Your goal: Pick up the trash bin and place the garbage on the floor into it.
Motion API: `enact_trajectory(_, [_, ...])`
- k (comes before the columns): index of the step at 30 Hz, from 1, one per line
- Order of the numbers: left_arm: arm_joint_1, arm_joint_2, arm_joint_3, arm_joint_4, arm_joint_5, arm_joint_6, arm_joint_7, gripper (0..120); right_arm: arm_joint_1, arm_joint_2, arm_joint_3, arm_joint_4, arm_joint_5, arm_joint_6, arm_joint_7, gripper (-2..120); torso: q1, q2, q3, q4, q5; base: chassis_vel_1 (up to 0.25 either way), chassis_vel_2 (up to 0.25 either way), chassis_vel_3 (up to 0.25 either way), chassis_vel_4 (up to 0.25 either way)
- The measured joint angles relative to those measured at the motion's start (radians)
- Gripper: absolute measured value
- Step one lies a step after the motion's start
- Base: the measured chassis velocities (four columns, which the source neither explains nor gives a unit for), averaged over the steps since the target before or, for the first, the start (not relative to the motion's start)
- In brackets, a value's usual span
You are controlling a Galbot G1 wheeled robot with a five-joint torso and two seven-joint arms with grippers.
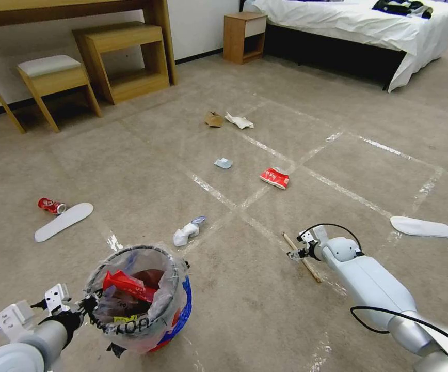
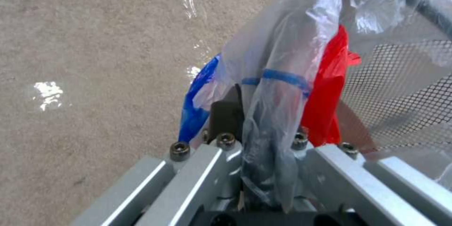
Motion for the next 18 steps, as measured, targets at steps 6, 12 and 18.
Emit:
enact_trajectory(6, [-0.002, 0.002, 0.002, 0.007, 0.0, 0.0, 0.0, 0, 0.005, 0.017, 0.003, -0.025, 0.0, 0.009, -0.006, 100, 0.0, 0.0, 0.0, 0.0001, 0.0, 0.0, 0.0, 0.0, 0.0])
enact_trajectory(12, [-0.001, 0.005, 0.004, 0.009, 0.001, 0.0, 0.0, 0, 0.011, 0.022, 0.011, -0.051, 0.017, 0.017, -0.015, 100, 0.0, 0.0, 0.0, 0.0001, 0.0002, 0.0, 0.0, 0.0, 0.0])
enact_trajectory(18, [0.007, 0.005, 0.004, 0.009, 0.003, 0.0, 0.0, 0, 0.014, 0.003, 0.018, -0.056, 0.058, 0.02, -0.041, 100, 0.0, 0.0, 0.0, 0.0001, 0.0002, 0.0, 0.0, 0.0, 0.0])
